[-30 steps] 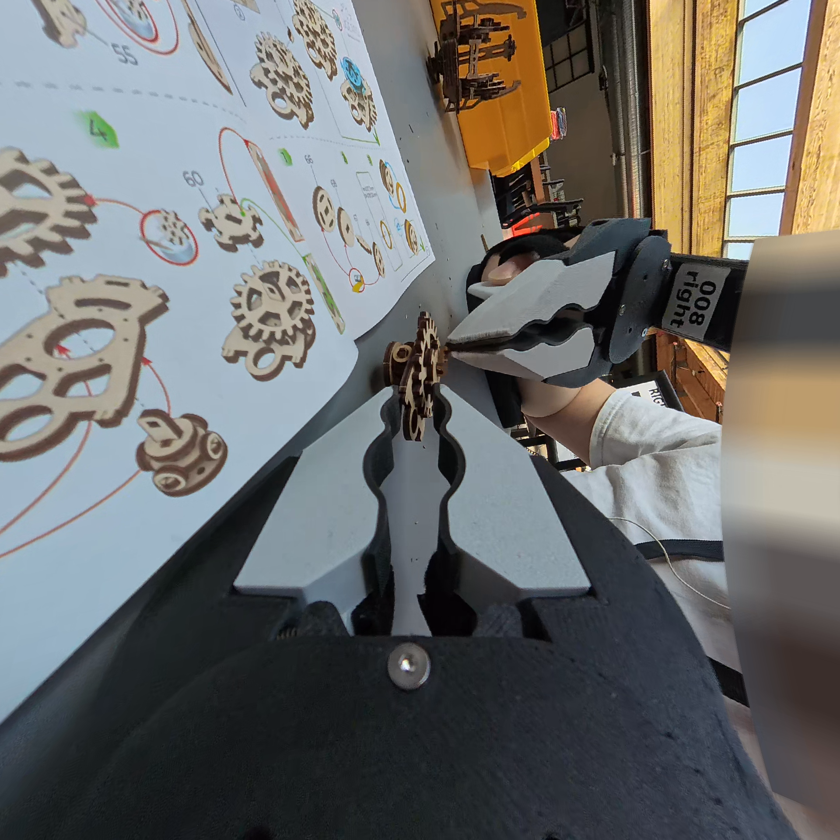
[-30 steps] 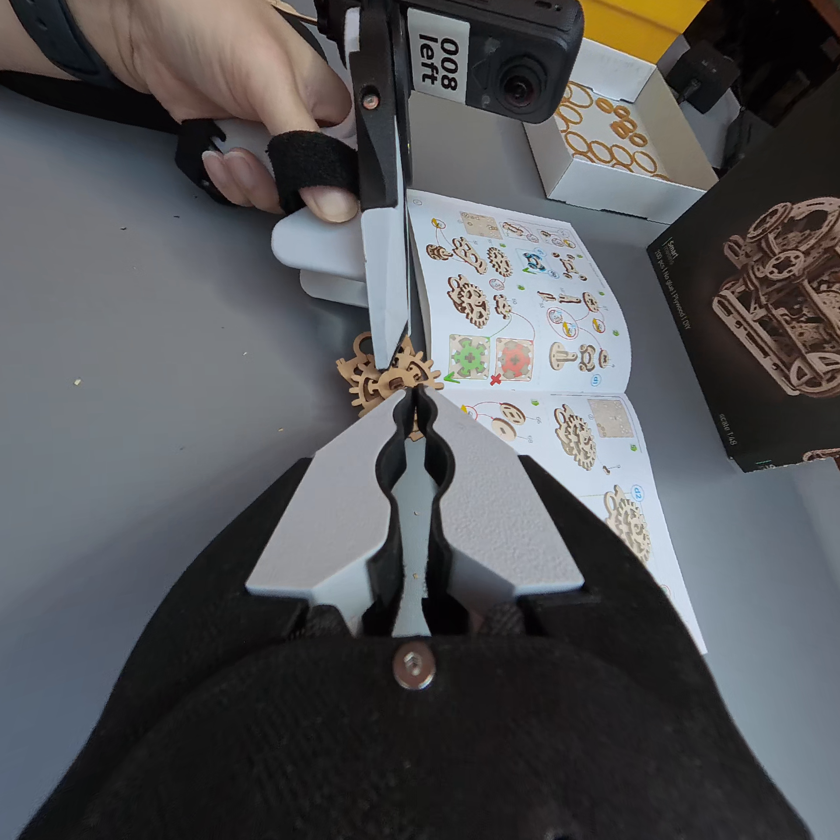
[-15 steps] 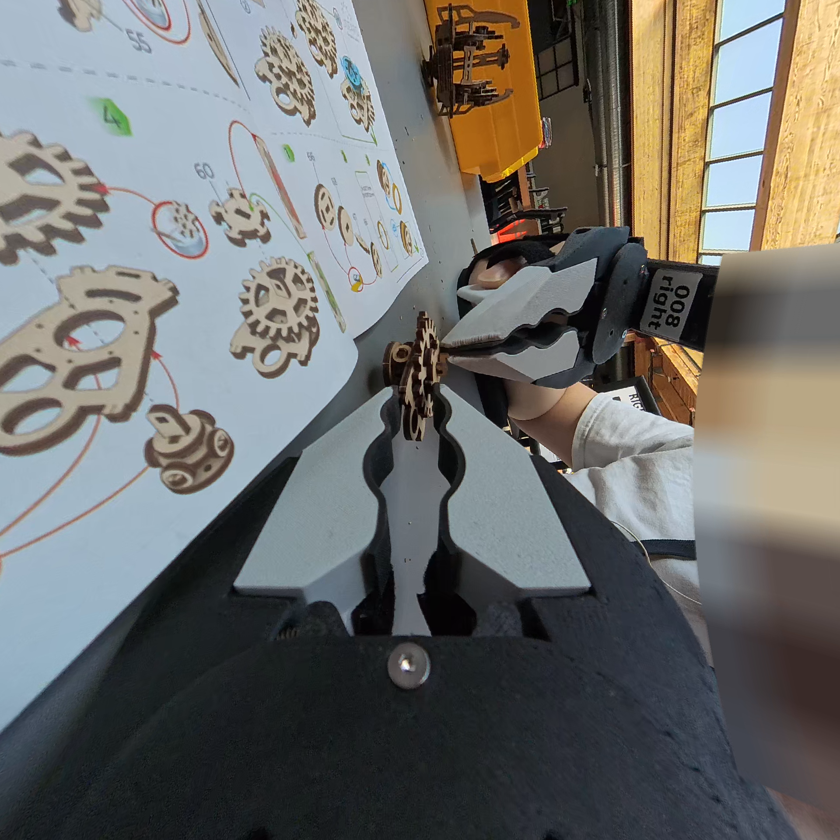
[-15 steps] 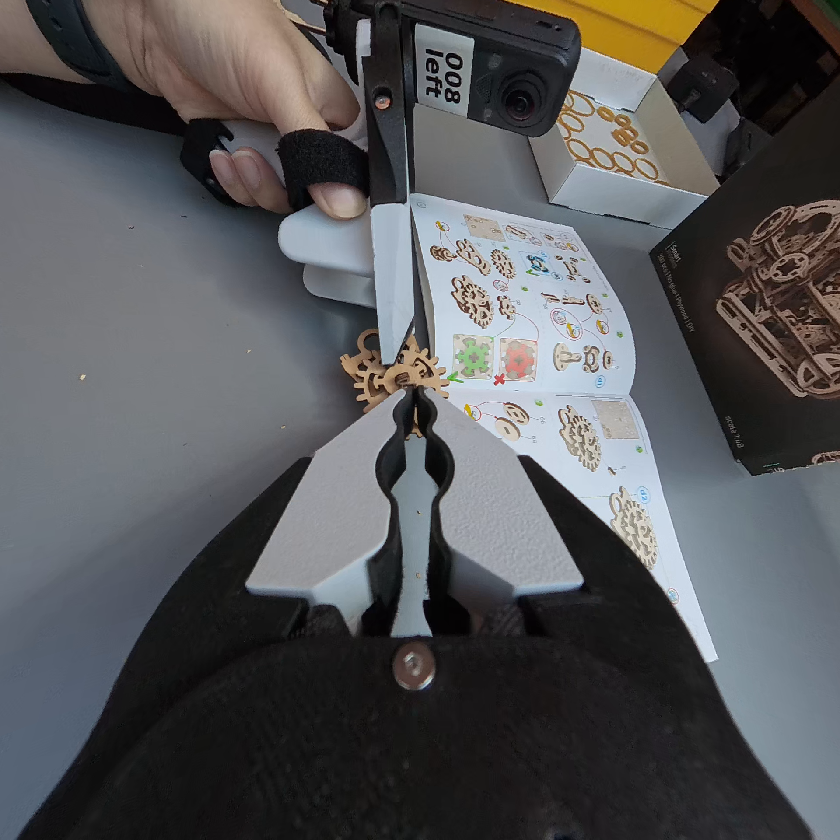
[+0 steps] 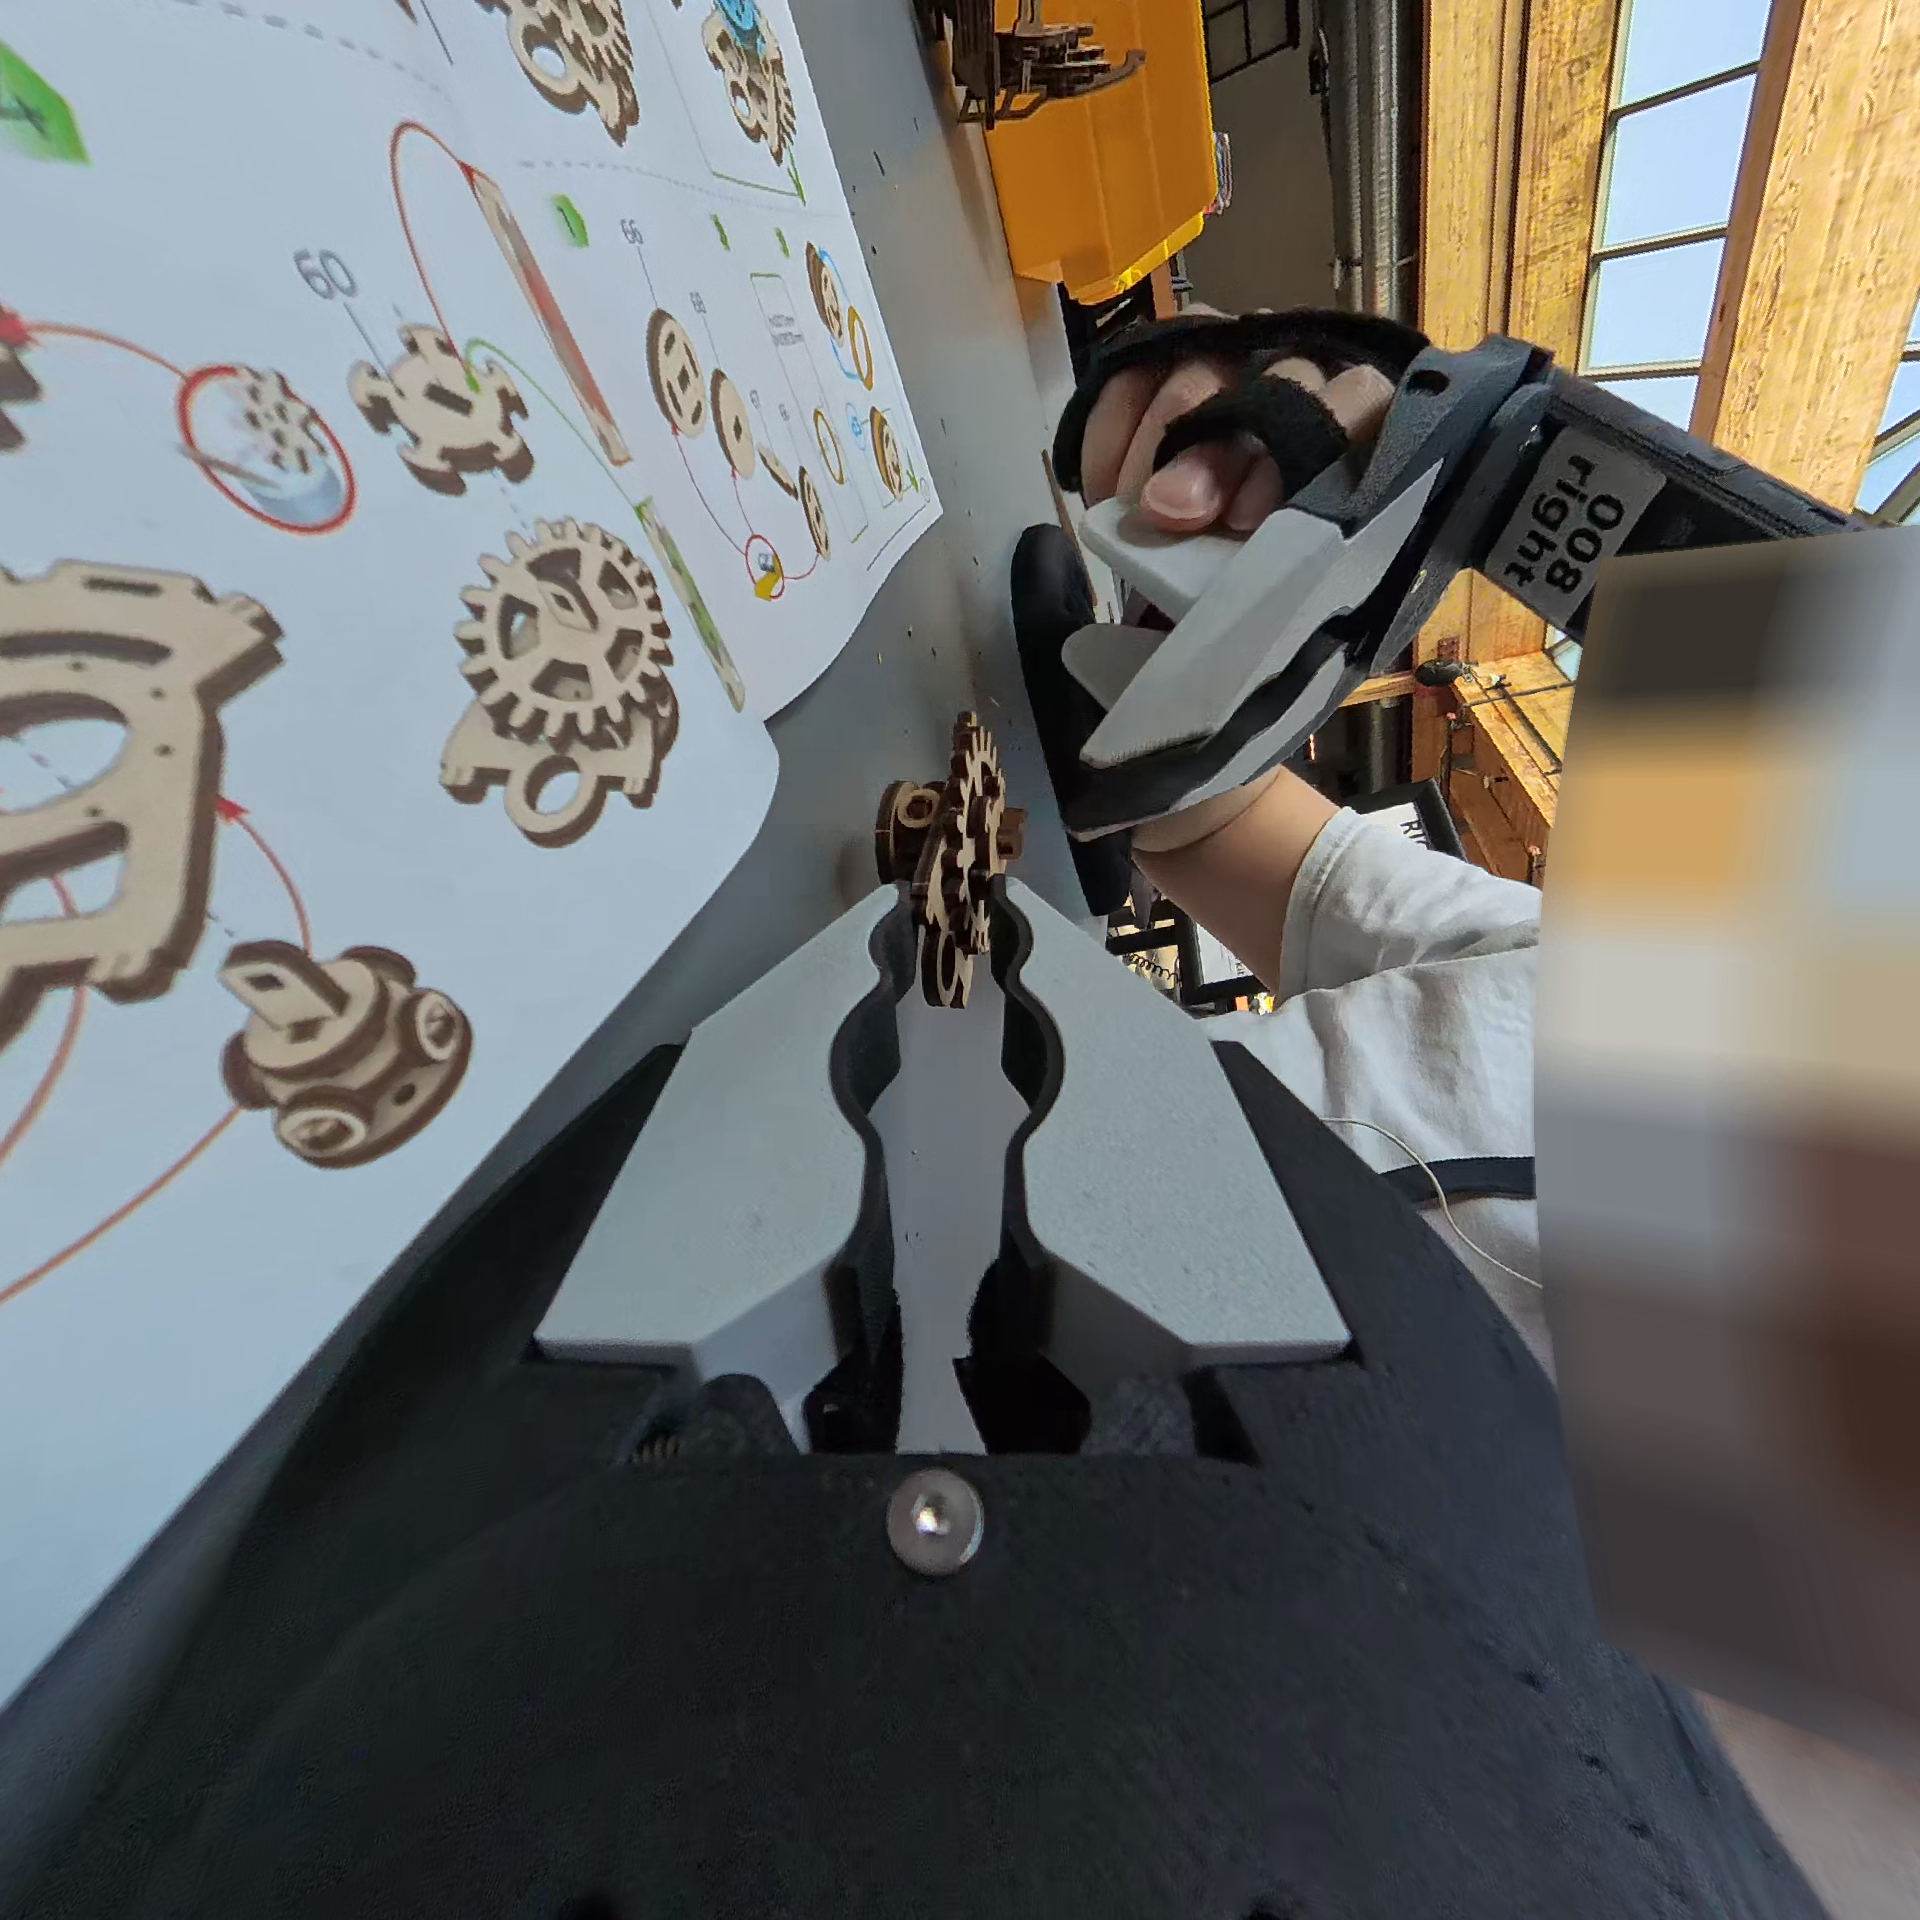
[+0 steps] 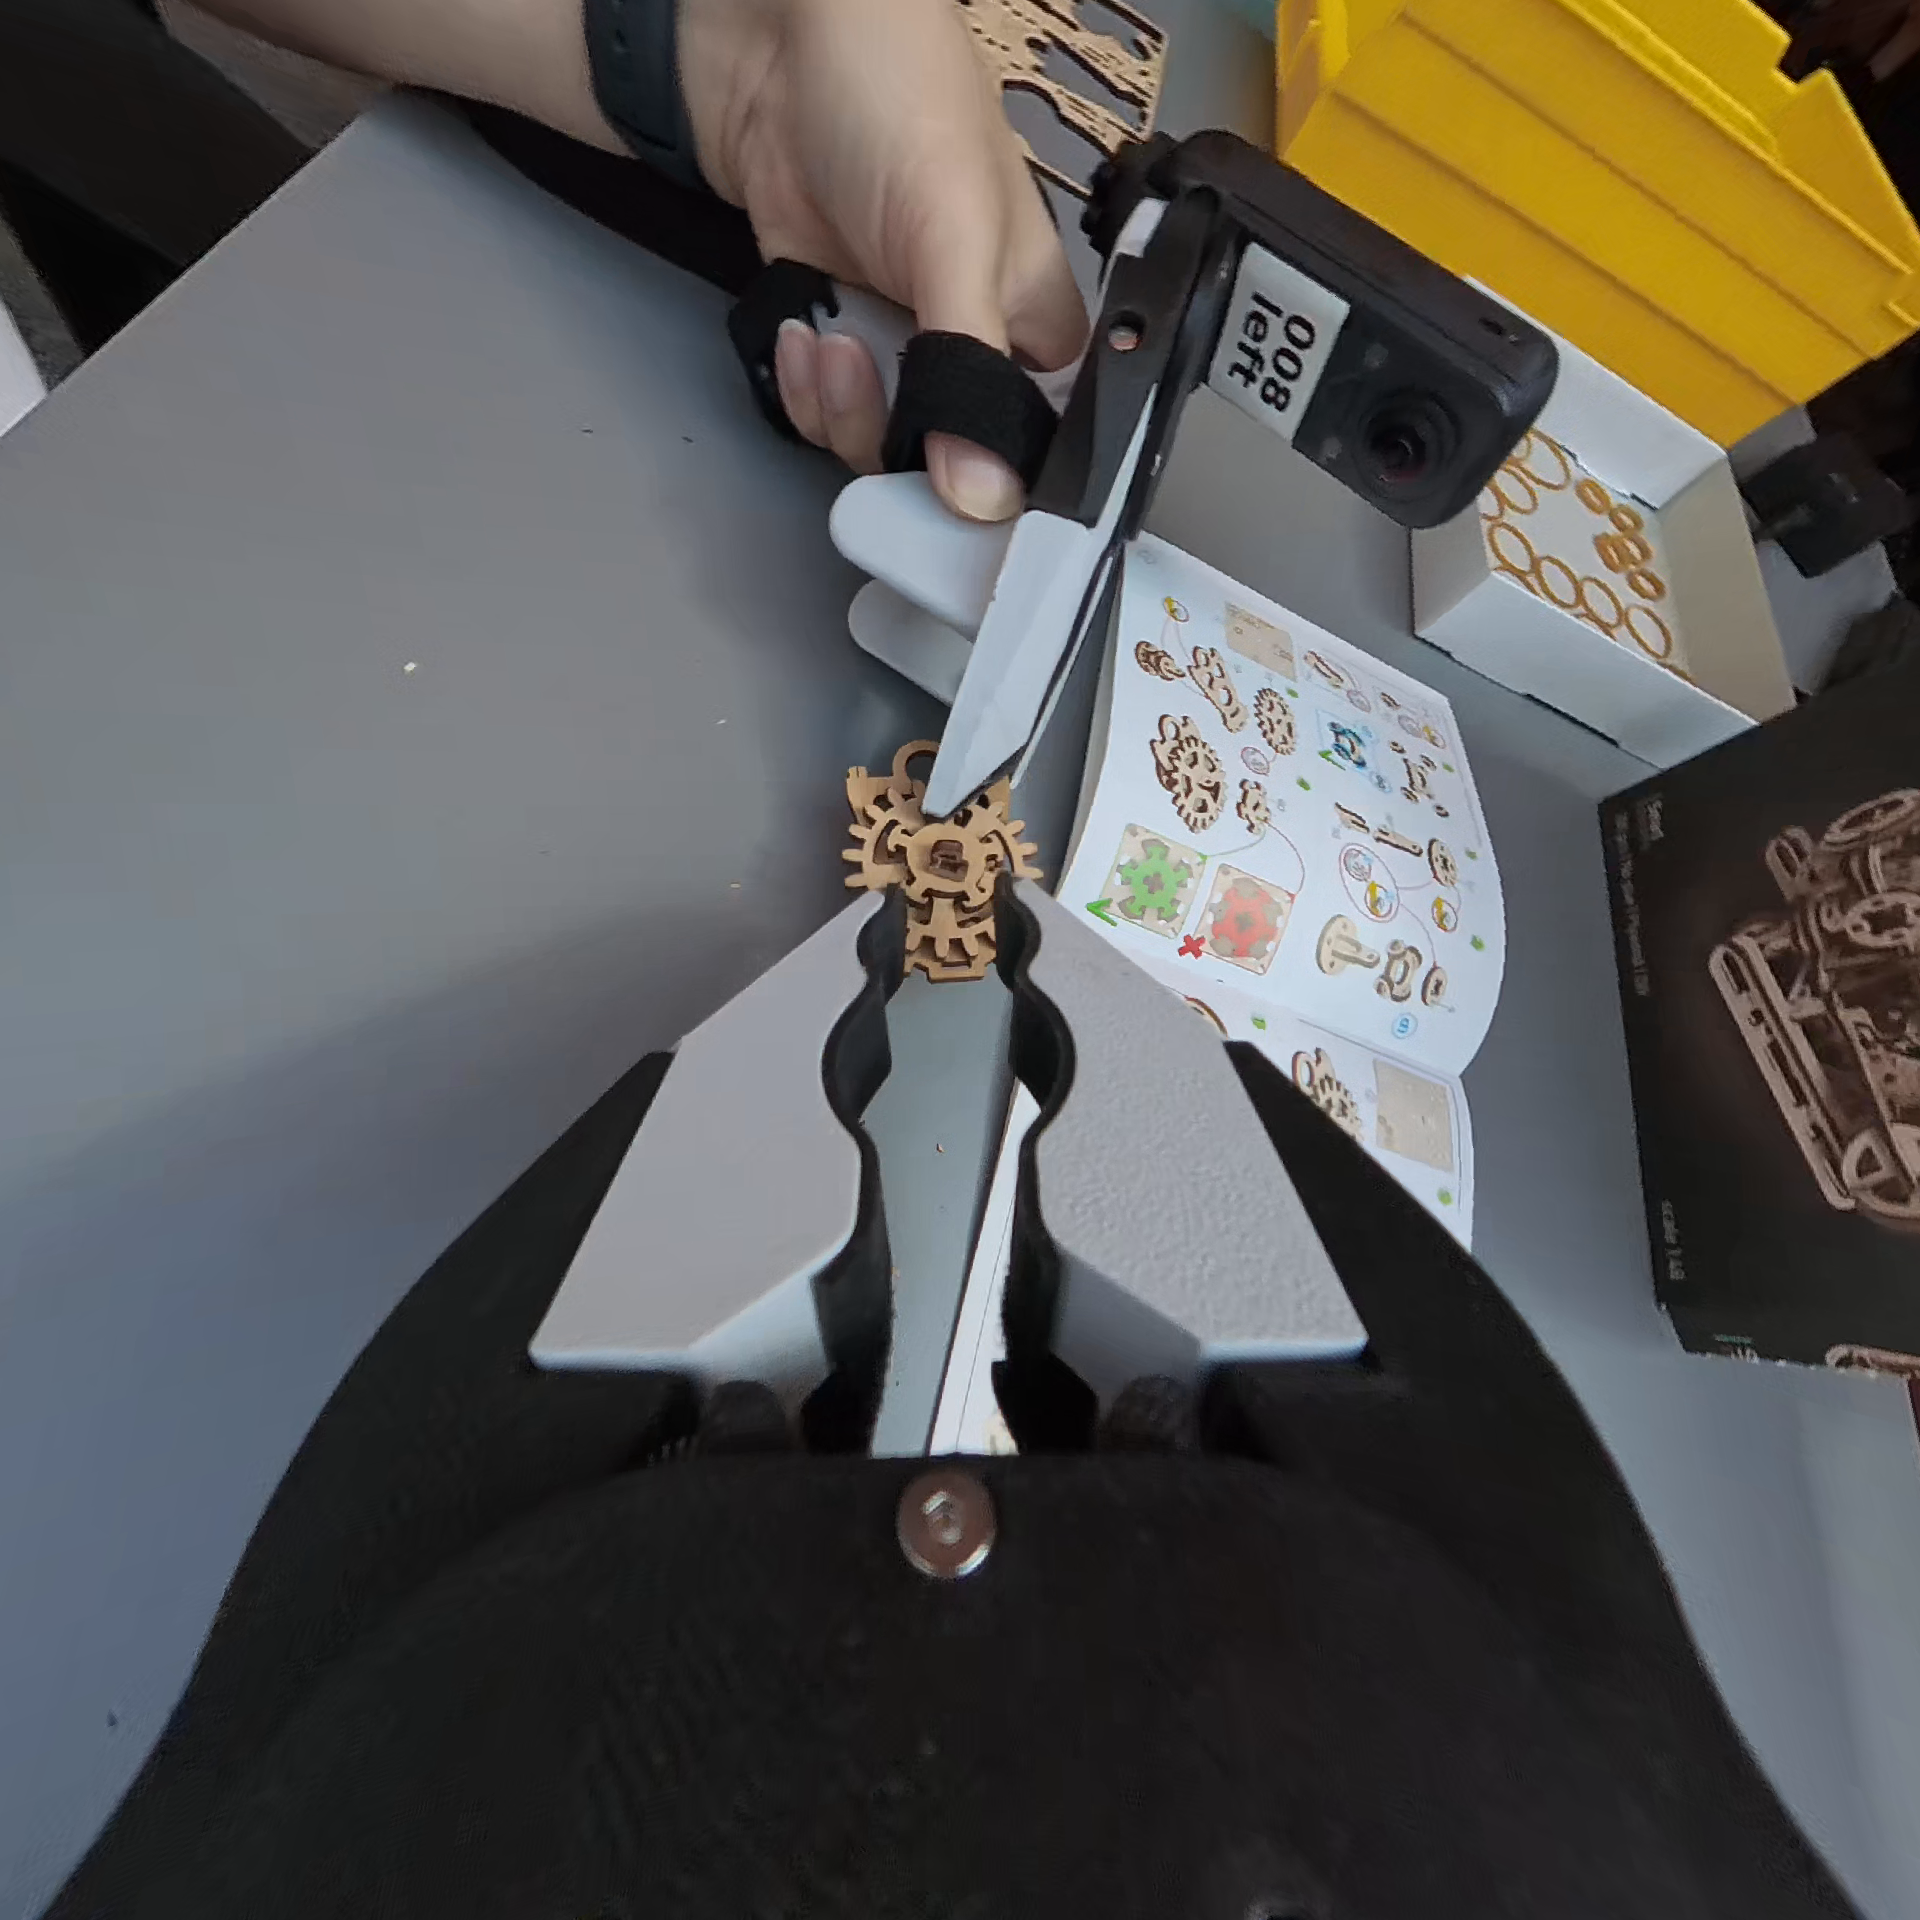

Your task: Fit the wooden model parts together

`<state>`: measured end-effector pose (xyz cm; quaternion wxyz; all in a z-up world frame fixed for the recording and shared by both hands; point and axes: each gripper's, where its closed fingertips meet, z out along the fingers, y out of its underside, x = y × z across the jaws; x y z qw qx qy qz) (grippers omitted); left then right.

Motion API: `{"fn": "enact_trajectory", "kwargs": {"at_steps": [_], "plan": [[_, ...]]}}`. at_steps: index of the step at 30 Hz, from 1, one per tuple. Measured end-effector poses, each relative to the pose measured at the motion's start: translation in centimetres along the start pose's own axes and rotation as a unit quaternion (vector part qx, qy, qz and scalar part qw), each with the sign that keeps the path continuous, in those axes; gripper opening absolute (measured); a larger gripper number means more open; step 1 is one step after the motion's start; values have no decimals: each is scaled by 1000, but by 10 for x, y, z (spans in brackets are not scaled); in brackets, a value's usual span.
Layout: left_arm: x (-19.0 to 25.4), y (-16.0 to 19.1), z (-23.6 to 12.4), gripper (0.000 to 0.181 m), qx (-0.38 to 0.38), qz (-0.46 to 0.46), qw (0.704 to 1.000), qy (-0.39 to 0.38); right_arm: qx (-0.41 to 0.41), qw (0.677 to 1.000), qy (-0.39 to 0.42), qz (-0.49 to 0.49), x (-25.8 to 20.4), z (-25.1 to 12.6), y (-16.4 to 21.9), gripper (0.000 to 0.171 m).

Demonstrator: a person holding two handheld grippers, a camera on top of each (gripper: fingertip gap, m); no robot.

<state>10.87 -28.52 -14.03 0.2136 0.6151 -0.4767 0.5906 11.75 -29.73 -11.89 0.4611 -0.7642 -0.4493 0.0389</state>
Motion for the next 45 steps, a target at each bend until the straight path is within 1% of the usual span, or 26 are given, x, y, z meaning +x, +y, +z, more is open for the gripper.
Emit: {"fn": "enact_trajectory", "kwargs": {"at_steps": [3, 5, 9, 13, 24, 28, 33, 35, 38, 40, 45], "plan": [[2, 5, 1, 12, -16, 2, 1000, 9, 29, 996, -80, -31, -6, -3, -14, 15], [5, 9, 2, 11, -30, 6, 999, 16, 28, 990, -133, -33, -9, -1, -19, 15], [8, 15, 3, 11, -46, 10, 999, 26, 6, 981, -185, -53, -16, 9, -12, 10], [8, 16, 4, 12, -53, 11, 998, 28, 16, 978, -200, -53, -23, 10, -10, 6], [9, 18, 5, 11, -61, 13, 998, 29, 27, 975, -219, -27, -23, 11, -8, 7], [8, 19, 6, 11, -62, 14, 998, 27, 28, 973, -230, -16, -25, 10, -7, 3], [9, 18, 6, 11, -60, 14, 998, 29, 29, 972, -233, 8, -25, 9, -7, 2], [9, 16, 5, 11, -53, 11, 998, 32, 32, 974, -221, 30, -23, 8, -8, 2], [8, 16, 5, 11, -49, 11, 998, 29, 32, 982, -175, 66, -19, 5, -7, 2], [8, 15, 5, 11, -45, 10, 999, 27, 11, 989, -129, 67, -14, 4, -2, 2], [7, 13, 5, 11, -36, 8, 999, 24, 17, 995, -58, 84, -8, 0, -10, 1]]}}
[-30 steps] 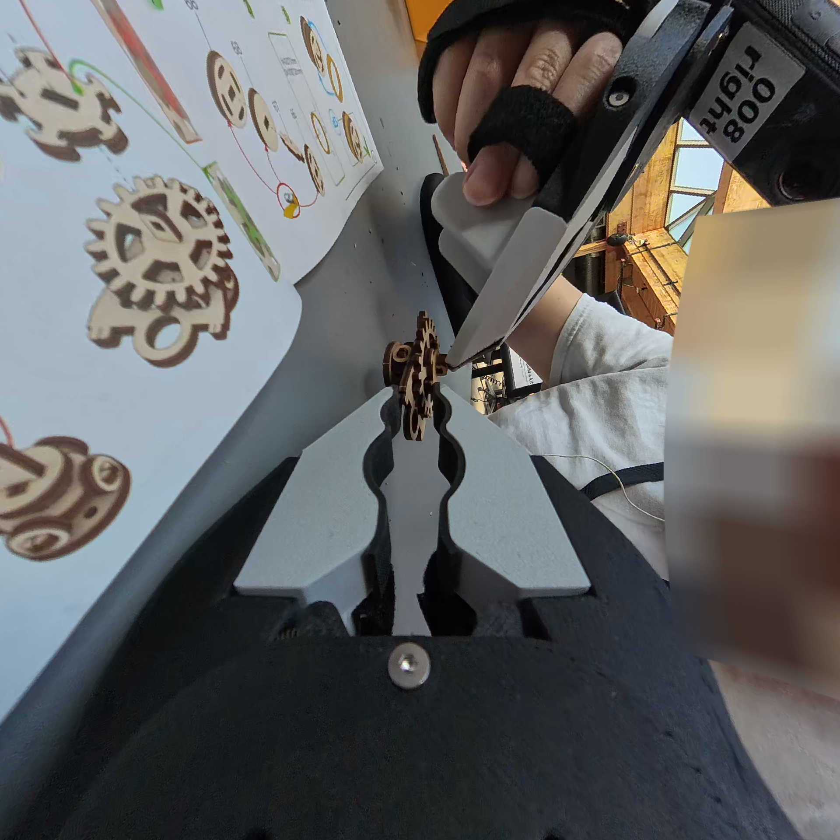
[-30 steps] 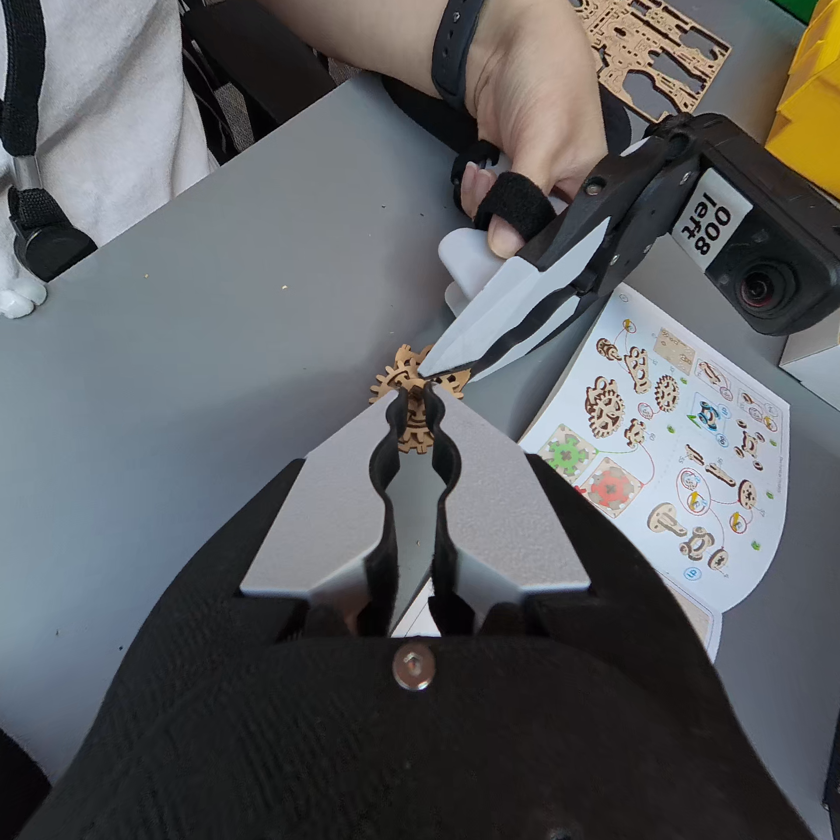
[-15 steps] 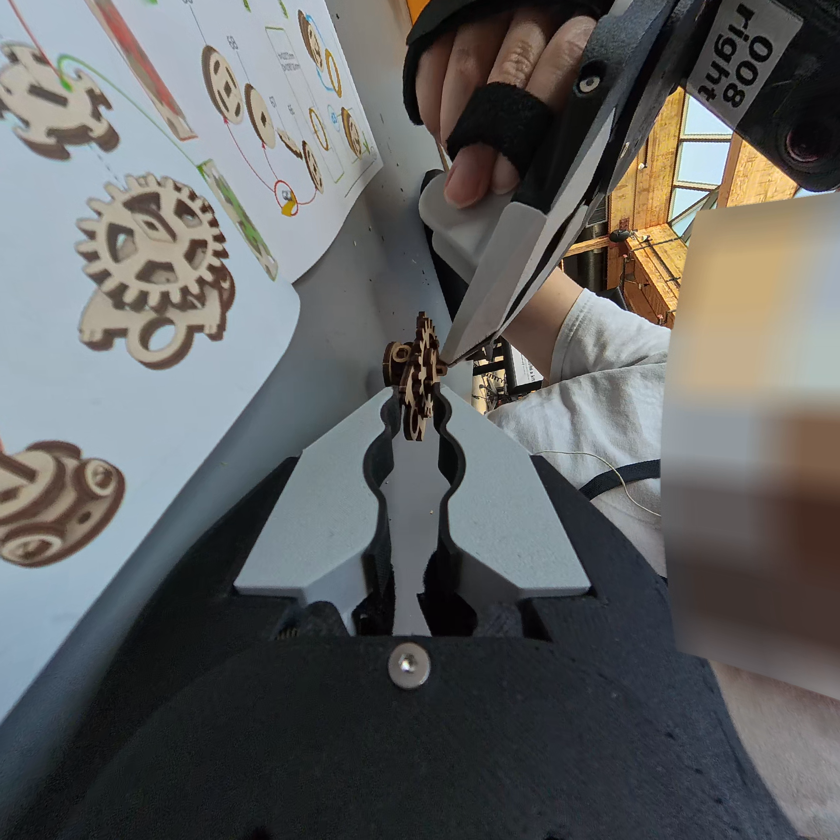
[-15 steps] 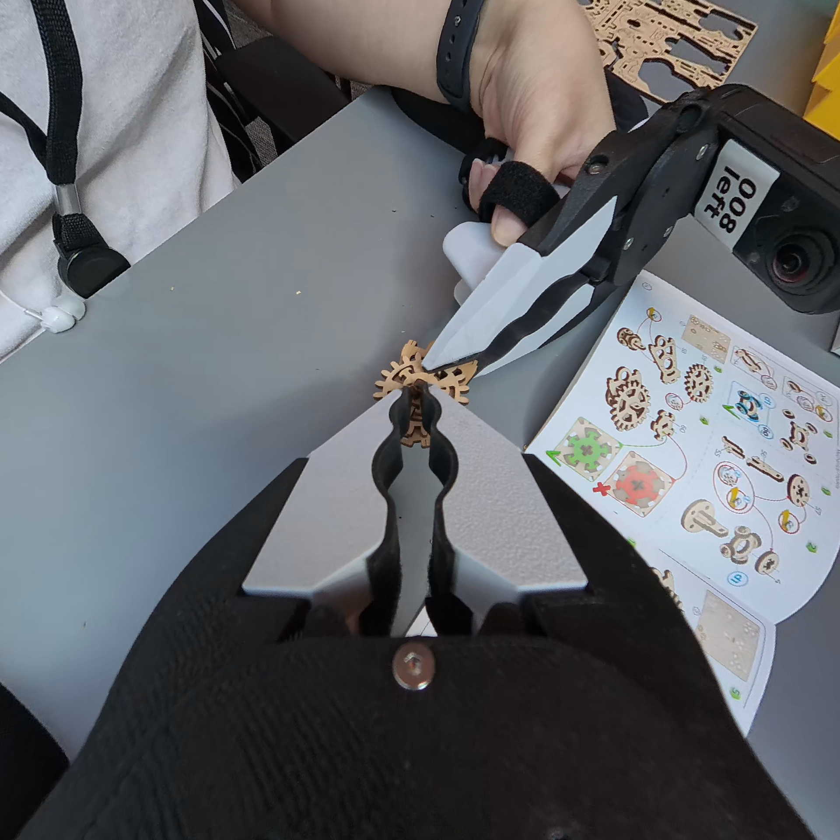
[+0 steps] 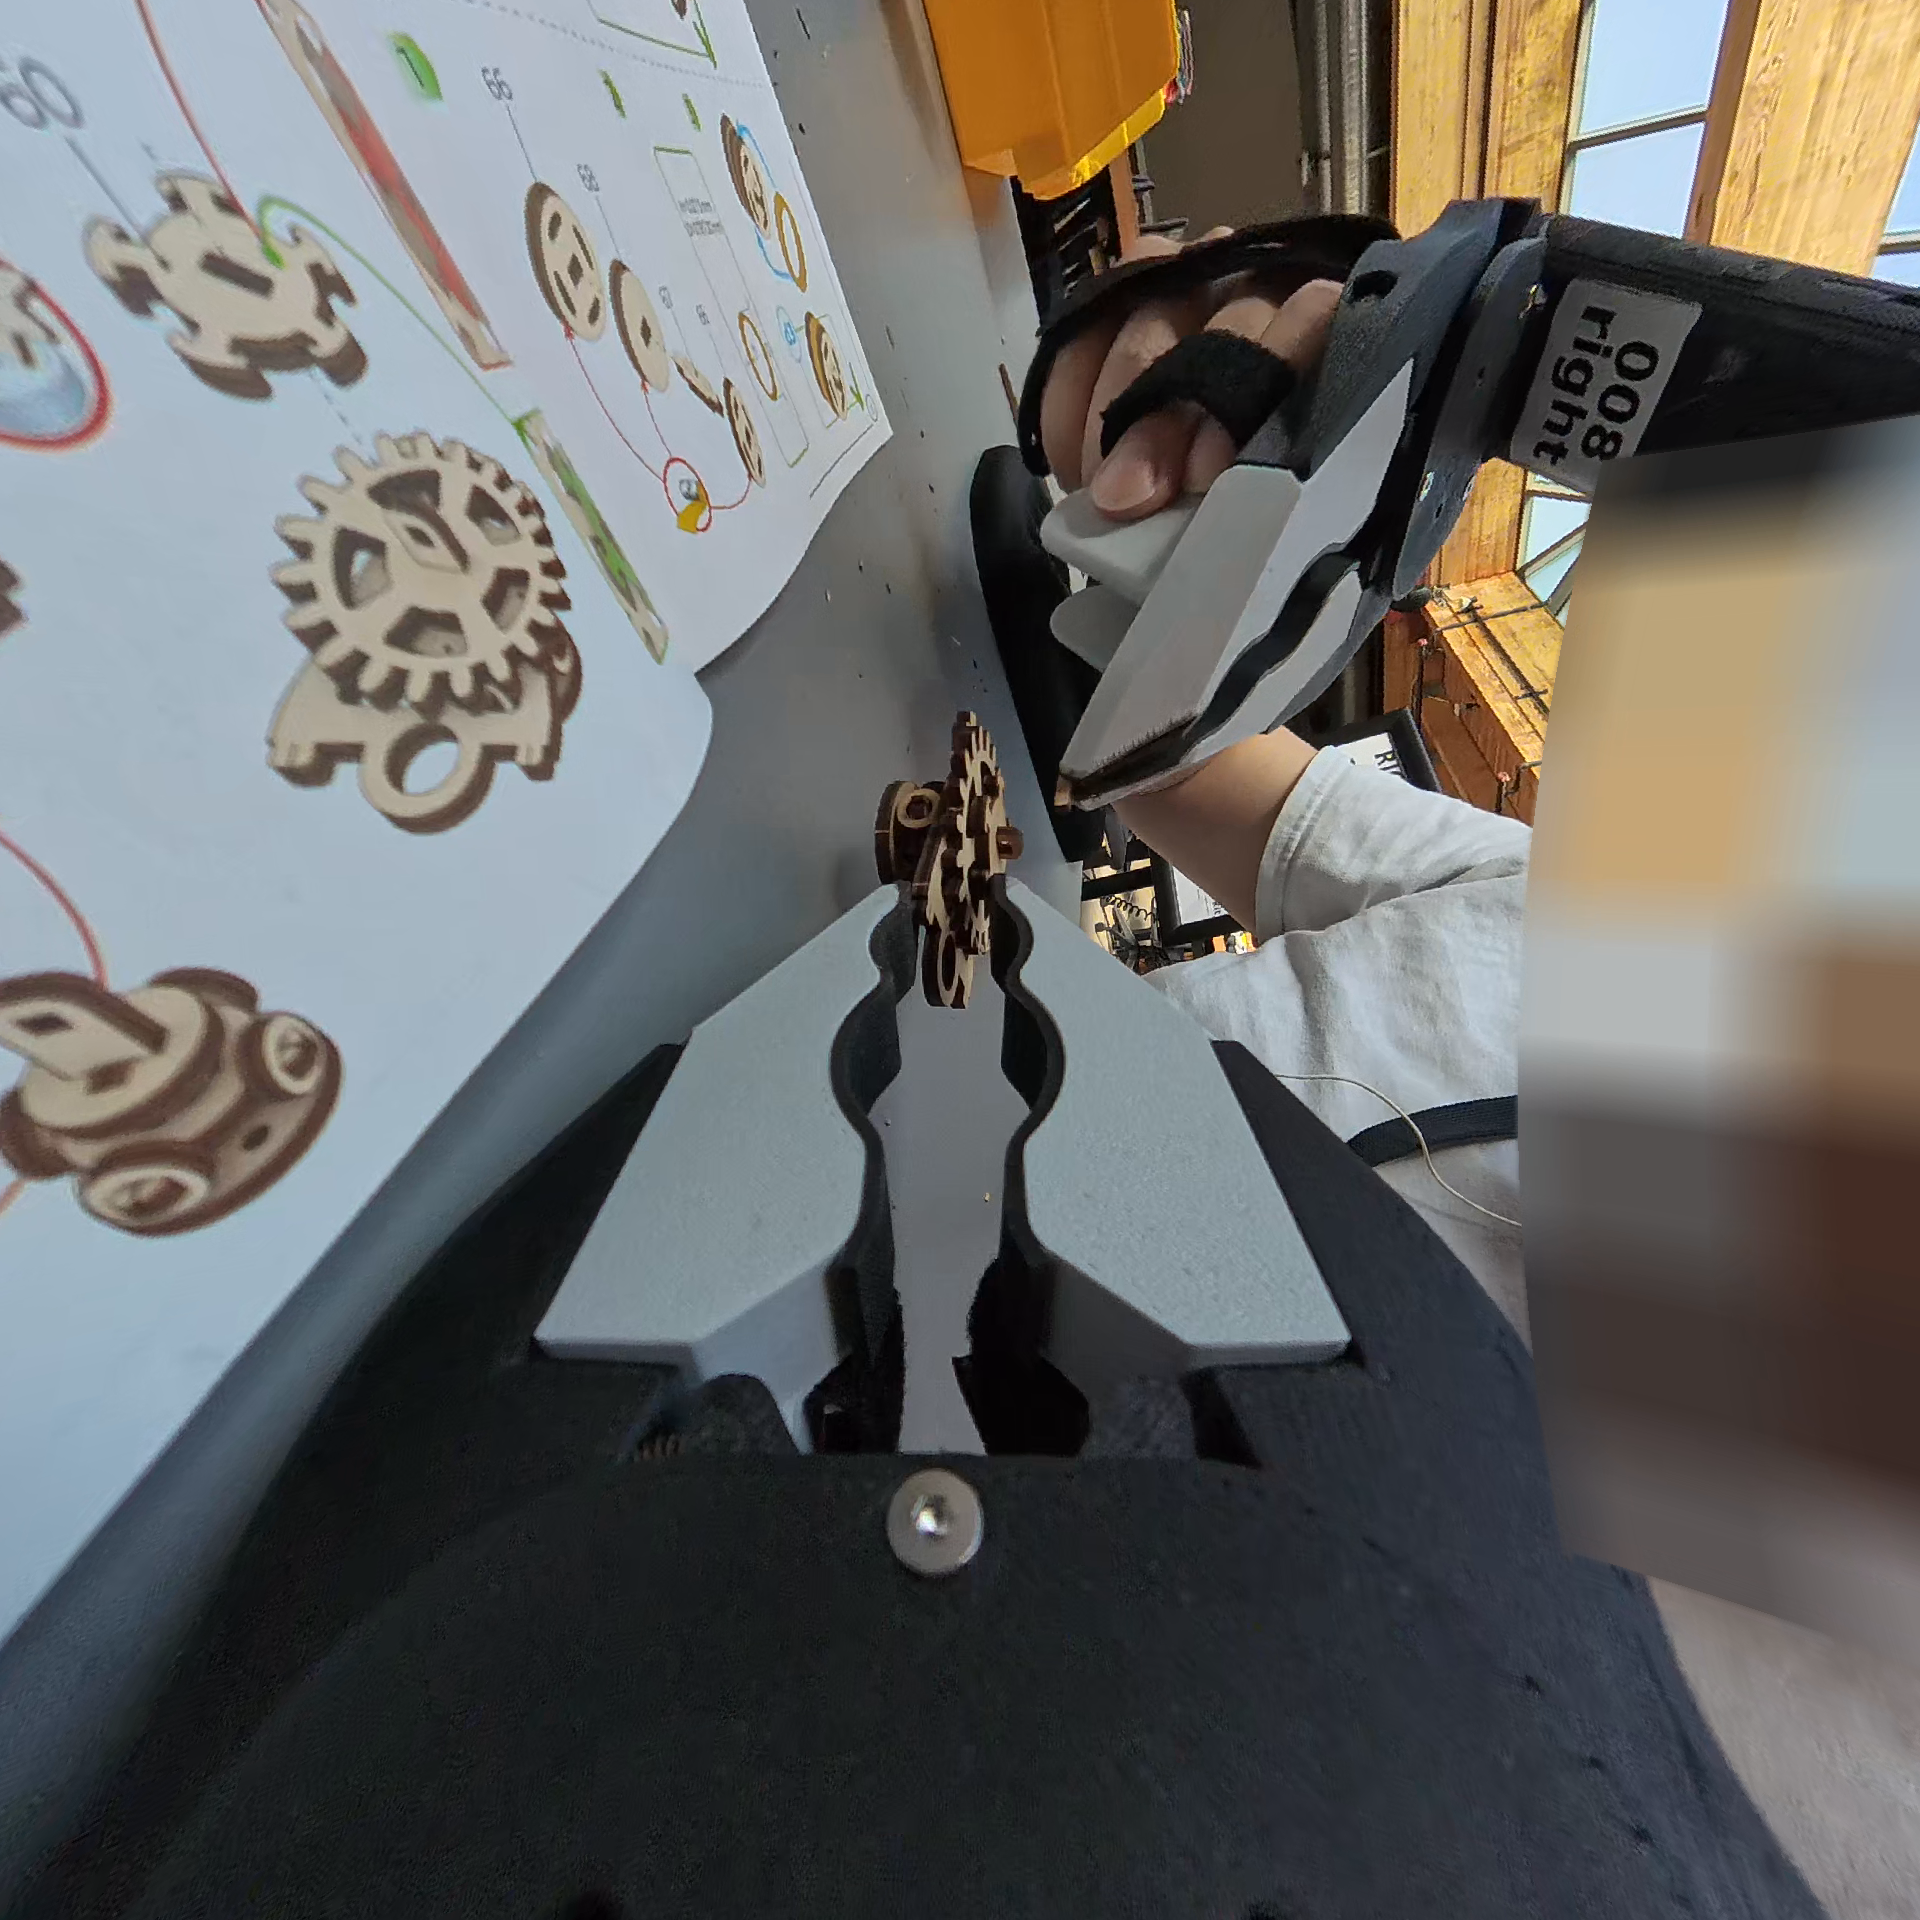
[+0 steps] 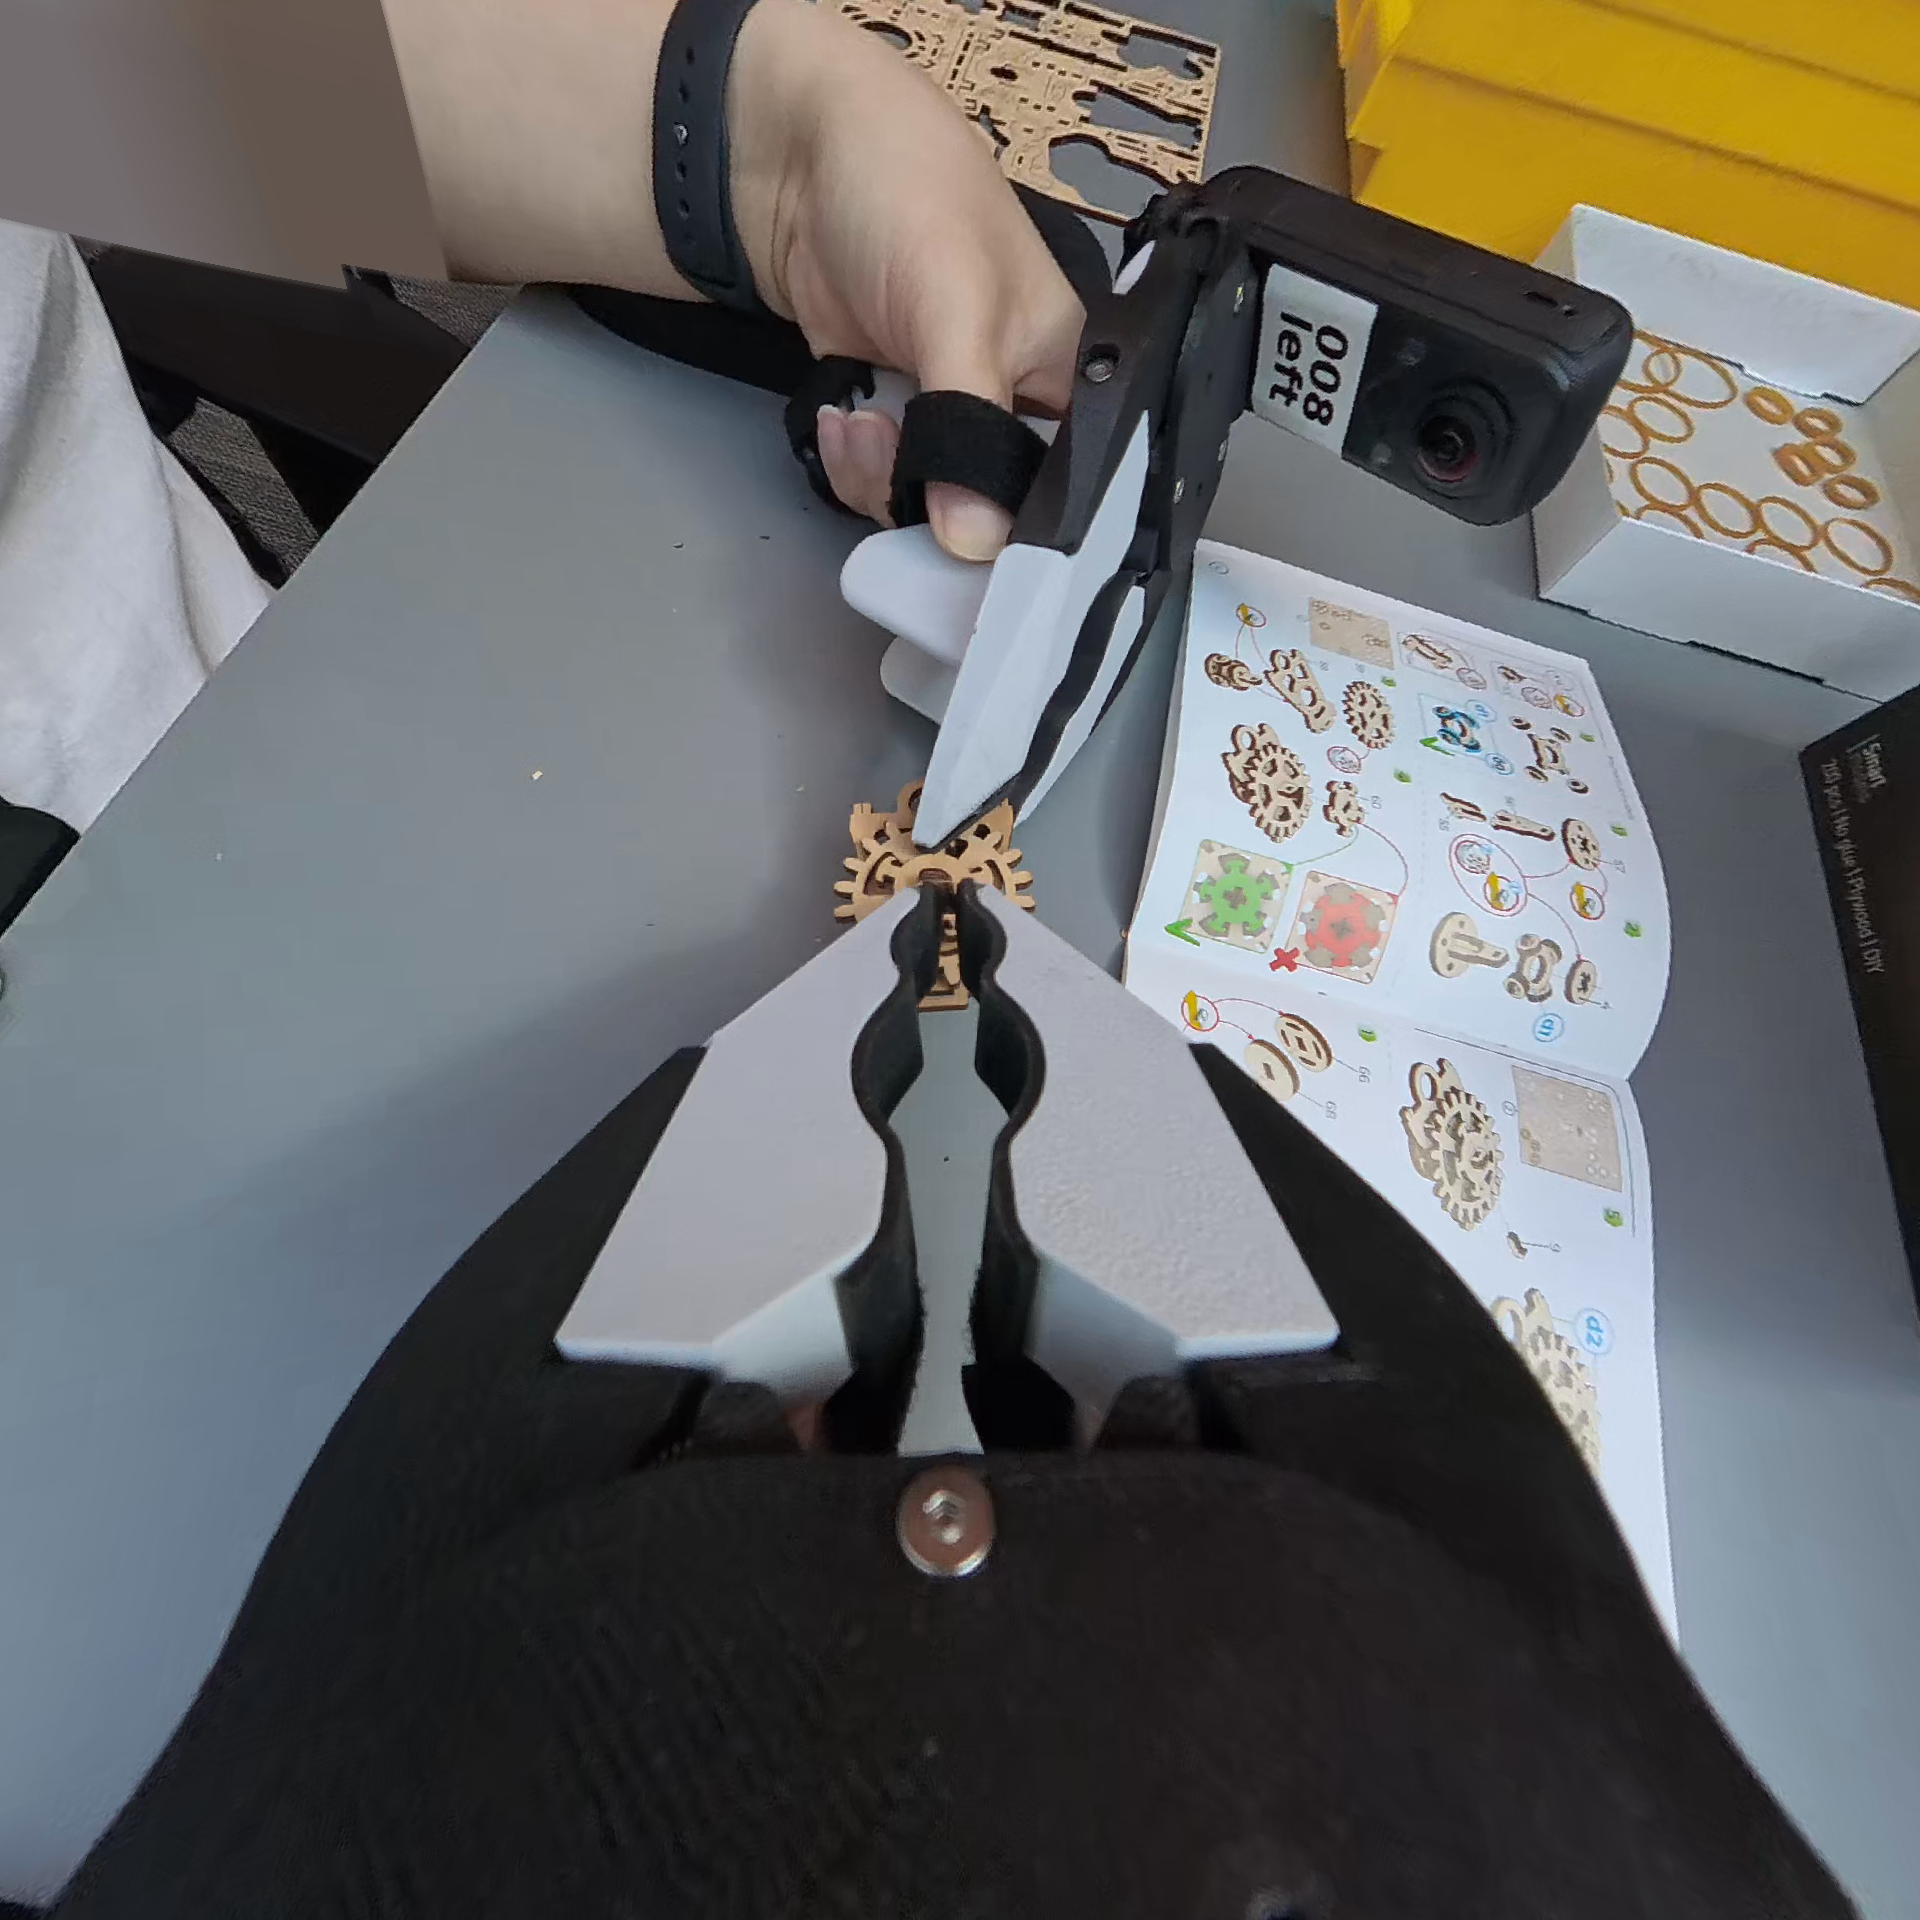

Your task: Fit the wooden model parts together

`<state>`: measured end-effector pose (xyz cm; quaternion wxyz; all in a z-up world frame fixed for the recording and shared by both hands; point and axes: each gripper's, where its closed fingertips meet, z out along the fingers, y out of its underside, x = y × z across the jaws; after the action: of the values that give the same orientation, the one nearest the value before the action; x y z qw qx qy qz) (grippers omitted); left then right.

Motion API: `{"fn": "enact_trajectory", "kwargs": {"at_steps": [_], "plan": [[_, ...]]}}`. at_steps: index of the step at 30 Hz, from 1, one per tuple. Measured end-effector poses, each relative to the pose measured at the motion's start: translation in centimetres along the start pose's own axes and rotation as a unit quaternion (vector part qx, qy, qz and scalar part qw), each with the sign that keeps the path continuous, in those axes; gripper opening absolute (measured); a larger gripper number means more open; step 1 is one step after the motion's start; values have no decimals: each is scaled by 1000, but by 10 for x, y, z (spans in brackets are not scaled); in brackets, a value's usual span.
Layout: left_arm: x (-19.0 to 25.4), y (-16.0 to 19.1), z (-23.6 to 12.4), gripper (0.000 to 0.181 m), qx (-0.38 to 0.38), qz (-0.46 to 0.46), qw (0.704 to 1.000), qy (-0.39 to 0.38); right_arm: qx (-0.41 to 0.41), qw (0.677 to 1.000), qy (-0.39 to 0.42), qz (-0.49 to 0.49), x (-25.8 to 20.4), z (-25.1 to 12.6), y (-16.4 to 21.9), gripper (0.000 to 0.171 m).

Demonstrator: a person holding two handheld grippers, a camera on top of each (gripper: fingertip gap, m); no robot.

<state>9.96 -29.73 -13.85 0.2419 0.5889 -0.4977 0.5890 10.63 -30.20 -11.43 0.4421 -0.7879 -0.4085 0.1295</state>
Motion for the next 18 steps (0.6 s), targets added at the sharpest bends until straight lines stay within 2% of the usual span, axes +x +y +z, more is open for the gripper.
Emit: {"fn": "enact_trajectory", "kwargs": {"at_steps": [11, 18], "plan": [[-3, -1, 1, 12, 6, 0, 1000, -12, -23, 999, 6, 25, -2, 10, 10, 2], [-6, -1, 1, 12, 7, 0, 1000, -28, -18, 998, 38, 50, -1, 12, 13, 1]]}}
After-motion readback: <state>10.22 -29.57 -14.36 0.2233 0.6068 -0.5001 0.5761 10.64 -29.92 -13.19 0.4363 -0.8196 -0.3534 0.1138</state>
